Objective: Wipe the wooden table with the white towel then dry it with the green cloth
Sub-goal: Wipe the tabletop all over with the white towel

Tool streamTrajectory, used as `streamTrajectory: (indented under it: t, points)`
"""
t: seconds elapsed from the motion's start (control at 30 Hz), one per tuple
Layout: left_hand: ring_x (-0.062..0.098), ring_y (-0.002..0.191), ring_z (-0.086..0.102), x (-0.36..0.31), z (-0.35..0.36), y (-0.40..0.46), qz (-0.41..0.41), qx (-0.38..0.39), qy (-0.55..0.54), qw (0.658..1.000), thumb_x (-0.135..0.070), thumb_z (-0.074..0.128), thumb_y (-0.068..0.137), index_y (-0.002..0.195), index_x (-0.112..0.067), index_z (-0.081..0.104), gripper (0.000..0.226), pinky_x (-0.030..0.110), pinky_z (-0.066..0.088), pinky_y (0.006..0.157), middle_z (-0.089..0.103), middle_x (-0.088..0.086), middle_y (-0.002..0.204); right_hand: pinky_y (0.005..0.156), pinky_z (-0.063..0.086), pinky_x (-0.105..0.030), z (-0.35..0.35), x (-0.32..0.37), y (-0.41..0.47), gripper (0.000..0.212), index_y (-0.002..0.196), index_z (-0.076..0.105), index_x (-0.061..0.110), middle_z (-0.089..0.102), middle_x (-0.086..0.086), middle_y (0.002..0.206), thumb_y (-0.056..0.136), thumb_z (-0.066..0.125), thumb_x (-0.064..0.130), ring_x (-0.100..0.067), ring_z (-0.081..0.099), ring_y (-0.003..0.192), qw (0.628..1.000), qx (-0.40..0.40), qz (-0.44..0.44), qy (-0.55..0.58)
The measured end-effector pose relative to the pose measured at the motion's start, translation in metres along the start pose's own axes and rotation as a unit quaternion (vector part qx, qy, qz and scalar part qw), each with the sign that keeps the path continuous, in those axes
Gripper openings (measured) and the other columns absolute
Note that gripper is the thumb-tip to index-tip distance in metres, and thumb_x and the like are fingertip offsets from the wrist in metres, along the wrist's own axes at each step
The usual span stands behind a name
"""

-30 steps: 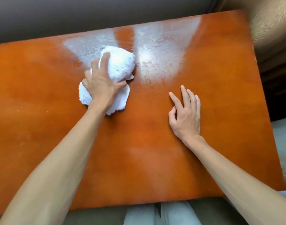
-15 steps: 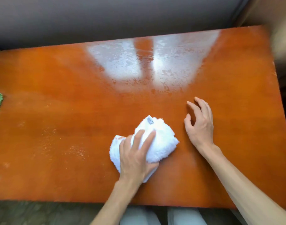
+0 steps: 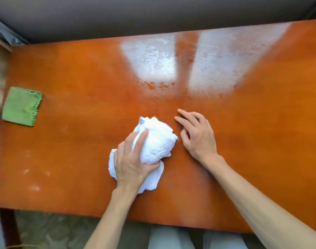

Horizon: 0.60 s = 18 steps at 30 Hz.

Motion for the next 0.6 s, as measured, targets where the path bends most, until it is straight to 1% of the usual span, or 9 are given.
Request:
streamTrajectory:
  t: [0.1,0.2,0.3,0.37,0.47,0.53,0.6]
  points:
    - [0.032,0.106,0.056,0.031,-0.011,0.038,-0.013,-0.009,-0.011,1.000,-0.056,0.068,0.058,0.141,-0.032,0.048,0.089,0.041,0.045,0.083,0.050,-0.001,0.138,0.097,0.048,-0.036,-0.004,-0.003,0.001,0.038,0.124,0.069,0.016,0.060,0.005,0.141,0.090,0.053,0.012,-0.023,0.055,0.120,1.000,-0.012,0.007,-0.007]
    - [0.031,0.109,0.052,0.060,-0.022,0.083,-0.036,-0.006,-0.016,0.999,-0.055,0.070,0.056,0.141,-0.038,0.044,0.091,0.038,0.043,0.086,0.047,-0.005,0.138,0.098,0.048,-0.035,-0.003,-0.001,0.002,0.038,0.124,0.070,0.016,0.061,0.006,0.140,0.089,0.053,0.011,-0.022,0.055,0.120,1.000,-0.016,0.013,-0.013]
    - [0.030,0.113,0.050,0.085,-0.034,0.129,-0.046,-0.018,-0.009,0.999,-0.055,0.072,0.058,0.142,-0.042,0.039,0.091,0.037,0.040,0.091,0.044,-0.004,0.137,0.097,0.049,-0.037,-0.004,0.000,0.002,0.038,0.124,0.070,0.015,0.061,0.006,0.140,0.089,0.054,0.010,-0.023,0.055,0.120,0.999,-0.024,0.010,-0.020]
    - [0.031,0.114,0.049,0.097,-0.038,0.153,-0.057,-0.031,-0.003,0.998,-0.055,0.075,0.062,0.142,-0.042,0.038,0.089,0.036,0.039,0.089,0.043,-0.002,0.136,0.097,0.050,-0.039,-0.004,0.001,0.002,0.038,0.124,0.070,0.015,0.062,0.005,0.139,0.089,0.054,0.009,-0.024,0.056,0.118,0.999,-0.031,0.008,-0.024]
    - [0.032,0.108,0.050,0.104,-0.039,0.166,-0.086,-0.055,0.003,0.995,-0.051,0.077,0.064,0.141,-0.040,0.040,0.086,0.036,0.040,0.085,0.045,0.000,0.137,0.096,0.050,-0.040,-0.004,0.001,0.003,0.038,0.123,0.070,0.014,0.063,0.005,0.137,0.089,0.055,0.007,-0.025,0.057,0.117,0.999,-0.039,0.008,-0.027]
    - [0.032,0.106,0.050,0.102,-0.037,0.159,-0.112,-0.075,0.016,0.991,-0.054,0.074,0.065,0.143,-0.041,0.039,0.087,0.039,0.040,0.087,0.045,-0.001,0.140,0.096,0.051,-0.040,-0.004,0.001,0.003,0.038,0.123,0.070,0.014,0.063,0.005,0.137,0.089,0.055,0.007,-0.025,0.057,0.116,0.999,-0.043,0.007,-0.030]
    - [0.033,0.105,0.051,0.099,-0.034,0.143,-0.153,-0.093,0.013,0.984,-0.055,0.074,0.065,0.145,-0.041,0.038,0.089,0.038,0.038,0.088,0.044,-0.001,0.143,0.097,0.050,-0.039,-0.004,0.001,0.003,0.038,0.123,0.070,0.014,0.063,0.005,0.137,0.089,0.055,0.007,-0.025,0.057,0.116,0.998,-0.042,0.006,-0.035]
Point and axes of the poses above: each hand's wrist, its own y-axis towards the middle knuckle, its own z-axis out of the palm, x = y × z, the point moved 10 cm from there along y, towards the middle knuckle
